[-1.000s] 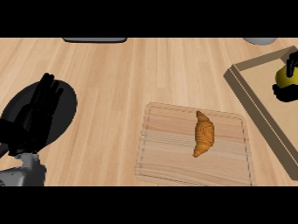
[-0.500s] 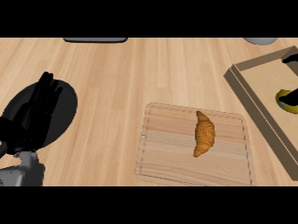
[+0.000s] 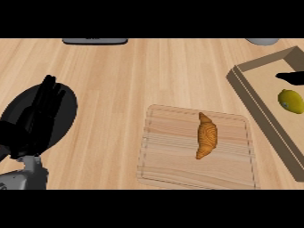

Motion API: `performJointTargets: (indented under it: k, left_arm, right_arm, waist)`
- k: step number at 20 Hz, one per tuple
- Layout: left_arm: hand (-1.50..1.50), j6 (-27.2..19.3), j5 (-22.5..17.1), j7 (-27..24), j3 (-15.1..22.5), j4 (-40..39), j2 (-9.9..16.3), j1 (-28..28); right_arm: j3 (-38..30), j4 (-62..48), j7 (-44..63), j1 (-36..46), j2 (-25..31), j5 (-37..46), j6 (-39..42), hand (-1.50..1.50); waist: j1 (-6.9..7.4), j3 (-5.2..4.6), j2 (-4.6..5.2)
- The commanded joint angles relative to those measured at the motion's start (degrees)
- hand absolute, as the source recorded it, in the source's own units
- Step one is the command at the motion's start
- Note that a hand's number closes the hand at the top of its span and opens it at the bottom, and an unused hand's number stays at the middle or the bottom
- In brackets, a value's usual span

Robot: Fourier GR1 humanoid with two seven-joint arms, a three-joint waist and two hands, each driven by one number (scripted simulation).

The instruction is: Pick the lemon from the cutting board and place it in the cardboard box

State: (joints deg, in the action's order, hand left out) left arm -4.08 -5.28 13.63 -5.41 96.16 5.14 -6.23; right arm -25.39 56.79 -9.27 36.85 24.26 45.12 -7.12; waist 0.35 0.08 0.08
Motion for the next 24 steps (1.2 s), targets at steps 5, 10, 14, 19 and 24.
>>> performJointTargets:
  k: [5,10,14,19,24]
  left_arm:
    - [0.0,-0.1,0.1,-1.0,0.4,1.7,-0.9,3.4]
    - [0.0,1.0,-1.5,-0.1,-1.3,1.3,0.6,2.0]
    - [0.0,-1.3,0.7,-0.6,-0.7,-3.2,-0.3,-2.4]
    - [0.0,-2.2,1.6,-0.6,-0.3,-1.9,-0.5,-2.8]
    - [0.0,-1.6,0.1,2.8,0.1,1.3,-0.5,-2.6]
  right_arm:
    - [-13.1,1.3,0.6,2.2,-1.9,-21.4,9.8,-1.5]
    - [-18.3,1.4,1.3,0.2,2.8,-29.4,13.9,-1.5]
    - [-20.7,5.0,0.9,-4.3,4.4,-34.8,16.3,-1.5]
    - [-23.8,-7.2,-11.7,-7.5,8.6,-38.7,16.5,-1.5]
    - [-23.5,-12.7,-13.4,-9.2,14.6,-40.8,18.3,-1.5]
  waist:
    - [-0.72,-0.02,-0.5]
    - [-0.47,-0.07,-0.2]
    - [-1.04,-0.09,-0.22]
    - [-0.27,-0.03,0.04]
    - [-0.16,-0.03,0.0]
